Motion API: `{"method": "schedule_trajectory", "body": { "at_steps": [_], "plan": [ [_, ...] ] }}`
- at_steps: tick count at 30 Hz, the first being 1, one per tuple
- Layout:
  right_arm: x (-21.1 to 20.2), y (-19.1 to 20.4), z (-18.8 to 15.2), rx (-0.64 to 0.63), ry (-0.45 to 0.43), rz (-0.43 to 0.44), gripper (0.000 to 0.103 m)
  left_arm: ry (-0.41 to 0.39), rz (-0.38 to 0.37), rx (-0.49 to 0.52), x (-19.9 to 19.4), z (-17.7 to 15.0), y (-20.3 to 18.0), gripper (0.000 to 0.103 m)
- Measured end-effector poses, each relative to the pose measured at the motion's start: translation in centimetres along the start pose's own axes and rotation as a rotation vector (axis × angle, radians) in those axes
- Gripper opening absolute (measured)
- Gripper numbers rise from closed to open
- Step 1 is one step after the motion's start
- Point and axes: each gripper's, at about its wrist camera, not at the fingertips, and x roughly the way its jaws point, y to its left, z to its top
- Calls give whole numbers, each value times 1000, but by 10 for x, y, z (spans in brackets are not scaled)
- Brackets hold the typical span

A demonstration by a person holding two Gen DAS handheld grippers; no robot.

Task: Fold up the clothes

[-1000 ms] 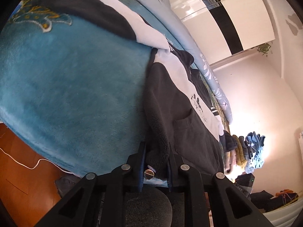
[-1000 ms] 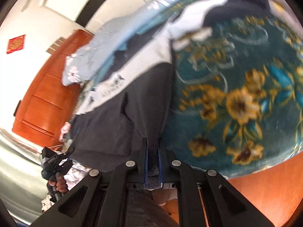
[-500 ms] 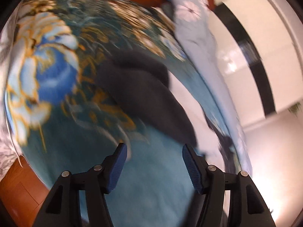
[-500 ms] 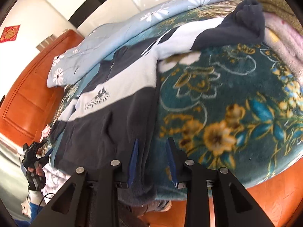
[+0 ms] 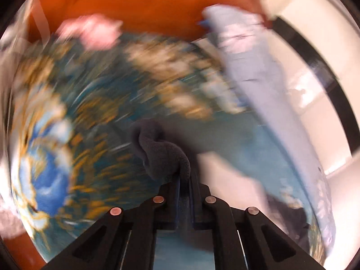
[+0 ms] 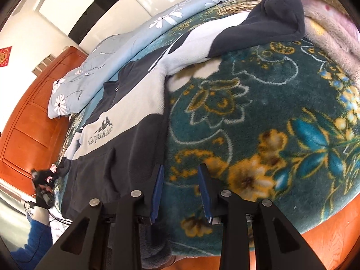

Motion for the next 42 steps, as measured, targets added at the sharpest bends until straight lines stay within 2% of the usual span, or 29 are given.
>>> {"method": "schedule_trajectory", "body": {
  "at_steps": [5,8,10,13,17,21,26,27,30,33,34,36,38,39,41,42],
  "plan": [
    [3,-9,5,20,-6,36,32,-77,-217,307,-52,-12,-158,7],
    [3,-12,5,12,-11,57,32,-69,-352,489,-71,-47,-252,7],
    [3,-15,4,17,-15,76,32,-17,-414,595,-70,-84,-310,7],
    [2,-19,3,26,-21,103,32,76,-479,687,-60,-143,-368,7],
    [2,-24,1,36,-31,133,32,228,-495,761,-30,-235,-418,7],
    [2,-26,1,42,-33,153,32,348,-437,847,-2,-320,-432,7],
    [4,-30,1,49,-34,173,32,480,-369,889,22,-373,-414,7],
    [4,-30,1,51,-34,177,32,502,-367,889,25,-377,-412,12],
    [5,-31,2,54,-35,185,33,548,-401,883,28,-374,-407,15],
    [5,-28,6,36,-33,170,33,648,-489,842,20,-366,-401,50],
    [5,-26,8,29,-32,165,33,676,-528,818,13,-362,-397,51],
    [-5,-27,23,8,-96,86,33,630,-574,783,-9,-347,-381,53],
    [-16,-28,38,-13,-164,3,33,573,-603,747,-29,-330,-360,61],
    [-24,-31,52,-16,-227,-73,38,541,-610,728,-38,-321,-347,66],
    [-34,-35,76,-31,-321,-212,43,484,-598,672,-52,-299,-316,67],
    [-35,-38,87,-24,-343,-244,43,456,-584,642,-57,-288,-301,69]
  ]
}}
